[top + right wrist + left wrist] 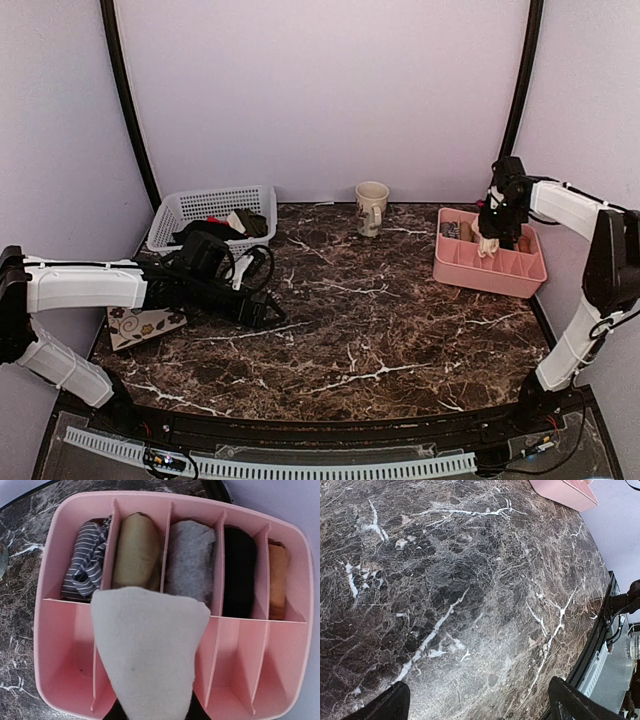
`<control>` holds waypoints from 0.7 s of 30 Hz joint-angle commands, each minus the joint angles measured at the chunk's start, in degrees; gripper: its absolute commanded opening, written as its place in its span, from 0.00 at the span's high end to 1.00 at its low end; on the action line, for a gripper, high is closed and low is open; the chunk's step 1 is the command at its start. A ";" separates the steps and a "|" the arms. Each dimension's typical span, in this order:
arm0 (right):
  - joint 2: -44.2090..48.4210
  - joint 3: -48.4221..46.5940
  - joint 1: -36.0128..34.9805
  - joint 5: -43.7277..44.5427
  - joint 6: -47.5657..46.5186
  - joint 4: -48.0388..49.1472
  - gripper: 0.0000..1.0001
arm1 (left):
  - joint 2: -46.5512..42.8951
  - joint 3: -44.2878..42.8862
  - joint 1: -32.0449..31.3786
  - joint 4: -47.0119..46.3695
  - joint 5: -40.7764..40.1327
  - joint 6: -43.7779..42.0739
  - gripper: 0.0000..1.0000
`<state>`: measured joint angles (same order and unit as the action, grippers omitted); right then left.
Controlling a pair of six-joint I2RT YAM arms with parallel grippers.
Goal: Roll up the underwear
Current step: Place the underwear in the storage box.
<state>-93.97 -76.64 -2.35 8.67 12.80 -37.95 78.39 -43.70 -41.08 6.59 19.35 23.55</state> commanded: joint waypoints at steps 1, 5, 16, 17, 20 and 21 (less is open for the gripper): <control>-3.39 -4.36 -4.77 3.31 3.08 -1.16 1.00 | -1.97 0.90 -0.14 1.49 -1.99 -1.57 0.01; -6.79 -6.44 -8.02 5.30 5.41 -1.59 1.00 | -2.60 1.41 -0.09 1.70 -2.80 -1.55 0.01; -15.76 -8.05 -14.13 5.81 12.40 -2.86 1.00 | -2.80 1.26 -0.14 3.65 -4.34 -2.69 0.01; -15.93 -7.66 -14.17 5.15 13.34 -2.34 1.00 | -2.85 1.18 -0.06 3.82 -4.60 -2.78 0.01; -16.31 -6.36 -14.02 3.14 15.24 -1.18 1.00 | -3.04 1.13 -0.08 4.21 -5.06 -2.85 0.01; -16.46 -5.80 -13.87 1.98 15.85 -0.51 1.00 | -3.11 1.15 -0.12 4.26 -5.14 -2.80 0.01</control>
<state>-110.37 -83.96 -16.47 14.11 24.45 -40.49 77.52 -42.89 -41.08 9.04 15.31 21.63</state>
